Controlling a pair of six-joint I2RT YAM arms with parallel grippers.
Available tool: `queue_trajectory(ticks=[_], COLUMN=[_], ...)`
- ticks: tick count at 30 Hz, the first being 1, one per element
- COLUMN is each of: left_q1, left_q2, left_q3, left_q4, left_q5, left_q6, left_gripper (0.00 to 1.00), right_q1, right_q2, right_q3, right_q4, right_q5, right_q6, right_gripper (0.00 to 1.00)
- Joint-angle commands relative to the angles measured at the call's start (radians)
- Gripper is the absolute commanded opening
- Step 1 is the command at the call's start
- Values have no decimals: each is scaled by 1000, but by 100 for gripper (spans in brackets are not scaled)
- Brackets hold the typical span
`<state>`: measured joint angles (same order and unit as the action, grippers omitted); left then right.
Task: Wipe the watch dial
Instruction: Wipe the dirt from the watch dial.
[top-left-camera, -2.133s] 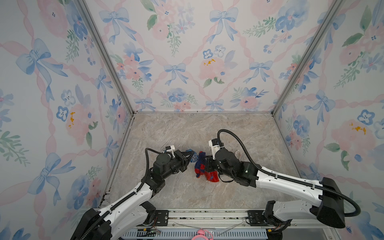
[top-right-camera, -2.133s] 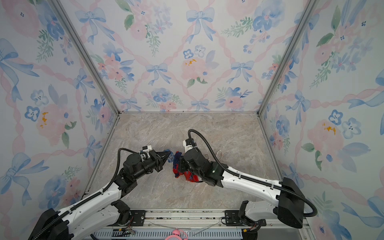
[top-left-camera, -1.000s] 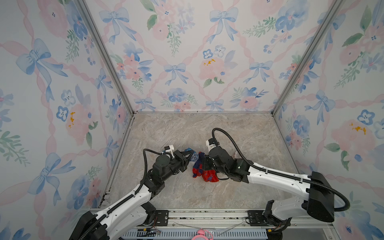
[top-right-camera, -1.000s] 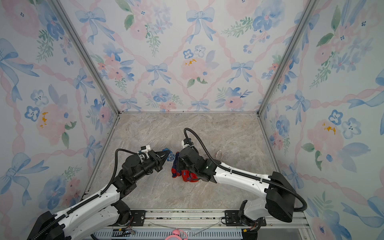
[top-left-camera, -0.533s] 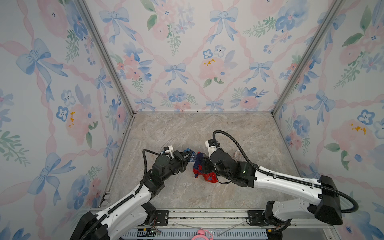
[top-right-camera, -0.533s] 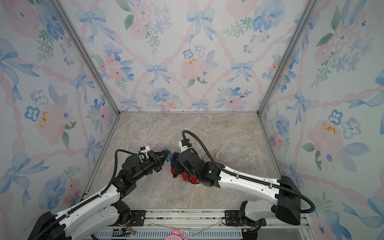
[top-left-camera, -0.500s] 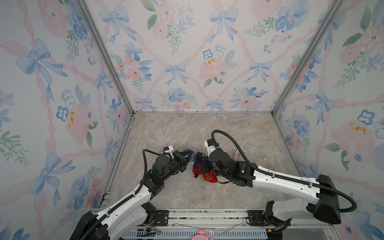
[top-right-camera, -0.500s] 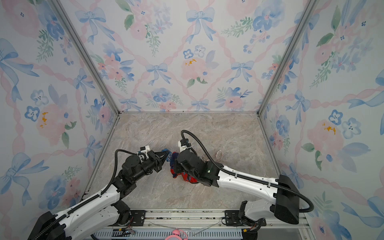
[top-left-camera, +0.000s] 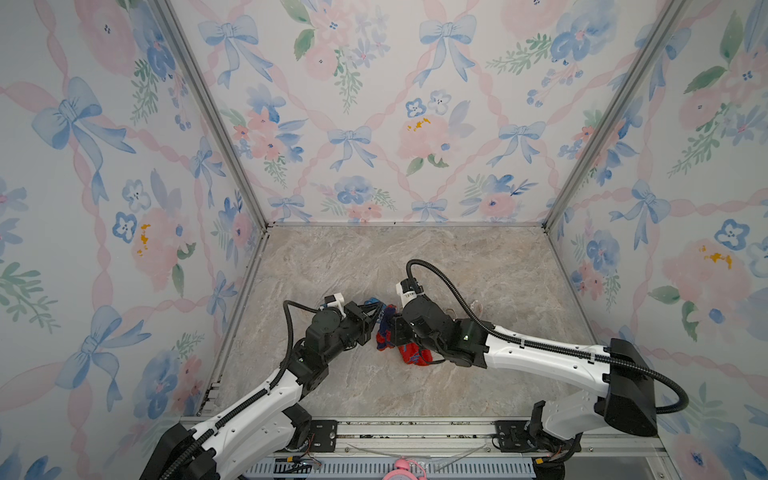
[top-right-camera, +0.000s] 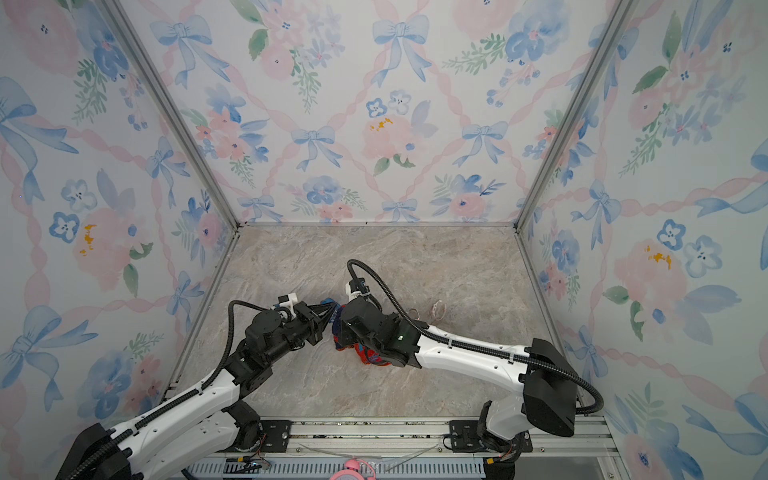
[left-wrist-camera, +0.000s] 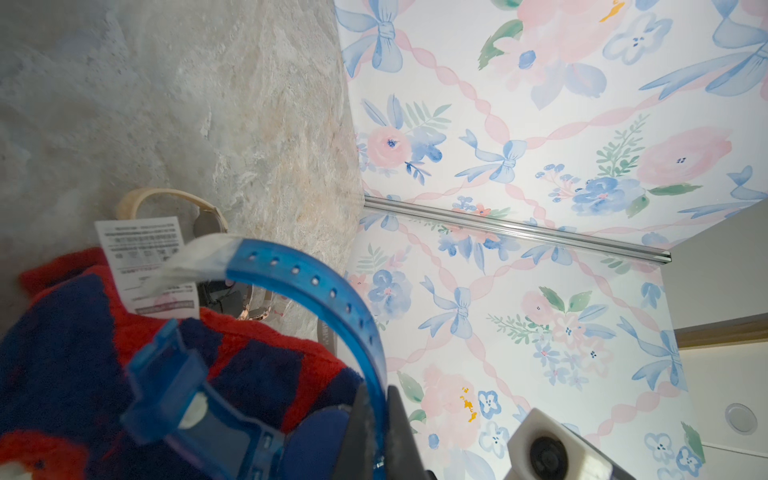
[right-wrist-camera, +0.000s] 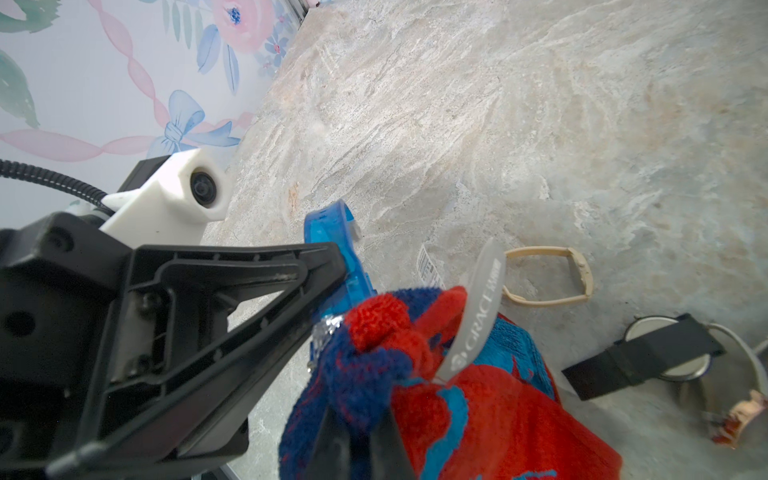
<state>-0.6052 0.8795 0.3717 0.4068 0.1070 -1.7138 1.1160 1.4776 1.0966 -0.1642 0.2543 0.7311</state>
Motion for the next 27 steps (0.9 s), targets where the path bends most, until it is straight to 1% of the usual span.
queue_trajectory(ticks=[1,8,14,21,24,27], left_q1=[-8,-9,-8,-5,2,7], left_q2=[-25,-27,-38,-59,-59,-53], left_q3=[12,16,10,-19,-25,-31], left_q4=[55,62,67,83,91,105], left_q5=[44,40,32,24,34,46], left_q6=[-29,-37,-44,-66,-73,-81], left_gripper=[0,0,0,0,0,0], right_q1=[-28,-35,-79,-119,-107,-63], right_q2=[18,43,14,-129,-201,-261], right_q3=[-27,-42,-96,-174,-183,-181], right_q4=[47,49,53,-1,-26,-5], right_q5=[-30,-46,-52,-6,10,39], right_q6=[27,31,53,73,73,46], right_gripper=[0,0,0,0,0,0])
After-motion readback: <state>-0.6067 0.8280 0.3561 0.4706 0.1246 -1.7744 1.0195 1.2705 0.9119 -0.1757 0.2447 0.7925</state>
